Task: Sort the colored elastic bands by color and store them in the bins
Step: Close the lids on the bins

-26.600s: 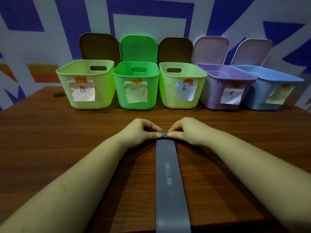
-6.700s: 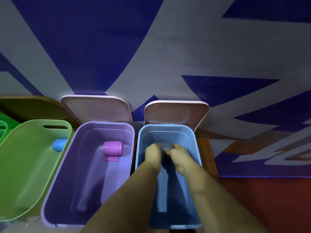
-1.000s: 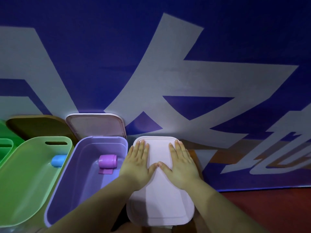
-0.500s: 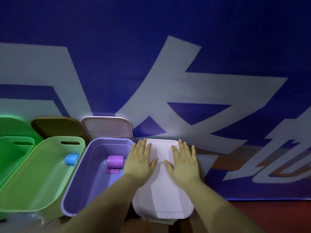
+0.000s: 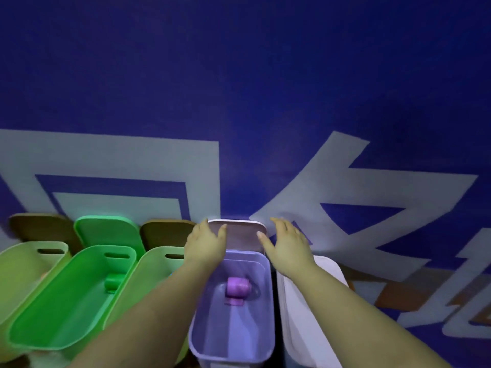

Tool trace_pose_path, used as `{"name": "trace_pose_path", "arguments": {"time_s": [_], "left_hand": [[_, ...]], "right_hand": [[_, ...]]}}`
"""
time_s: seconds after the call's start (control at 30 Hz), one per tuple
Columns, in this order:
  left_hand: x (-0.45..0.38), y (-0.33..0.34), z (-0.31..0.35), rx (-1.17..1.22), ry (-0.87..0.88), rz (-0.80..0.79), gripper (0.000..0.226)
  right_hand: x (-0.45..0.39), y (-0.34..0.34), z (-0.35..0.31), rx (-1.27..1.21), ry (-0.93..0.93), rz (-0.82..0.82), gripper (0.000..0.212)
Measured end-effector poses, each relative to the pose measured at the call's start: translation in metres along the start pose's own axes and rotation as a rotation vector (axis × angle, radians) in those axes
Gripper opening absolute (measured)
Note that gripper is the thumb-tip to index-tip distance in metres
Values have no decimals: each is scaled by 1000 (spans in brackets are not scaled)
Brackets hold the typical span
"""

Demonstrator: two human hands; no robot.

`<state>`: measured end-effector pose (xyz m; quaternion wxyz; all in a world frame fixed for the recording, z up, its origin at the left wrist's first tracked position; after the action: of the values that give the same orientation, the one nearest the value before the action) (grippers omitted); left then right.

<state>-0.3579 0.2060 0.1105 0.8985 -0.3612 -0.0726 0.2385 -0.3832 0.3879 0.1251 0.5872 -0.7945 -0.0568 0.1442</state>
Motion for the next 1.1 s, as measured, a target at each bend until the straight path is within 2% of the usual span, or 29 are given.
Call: {"name": "trace_pose_path", "arguments": {"time_s": [0.17, 0.27, 0.47, 0.63, 0.8, 1.1], "left_hand": [[-31, -13, -14, 89, -138, -36, 59], [-43, -7, -22, 204, -222, 17, 53], [-56, 16, -40, 451, -409, 145, 66], [-60, 33, -37, 479, -448, 216, 67], [-60, 35, -36, 484, -509, 200, 63], [-53, -7, 2, 716, -449, 201, 58]], "right_hand": [[-24, 17, -38, -360, 307, 2, 62], [-36, 32, -44, -592, 518, 29, 64], [-58, 57, -38, -777, 798, 40, 74], [-68, 69, -33, -779, 858, 51, 77], [-66, 68, -33, -765, 879, 59, 78], [-61, 11, -49, -811, 782, 113, 76]]}}
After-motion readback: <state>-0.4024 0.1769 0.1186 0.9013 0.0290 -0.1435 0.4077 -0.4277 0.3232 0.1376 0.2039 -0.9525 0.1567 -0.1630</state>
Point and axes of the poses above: each hand's wrist, its own x-axis away from the middle knuckle, its own y-axis out of the palm, z = x × y, the point moved 3 cm from there along -x, towards the middle knuckle, and after that the axes turned 6 degrees about x, right-handed, at the moved point
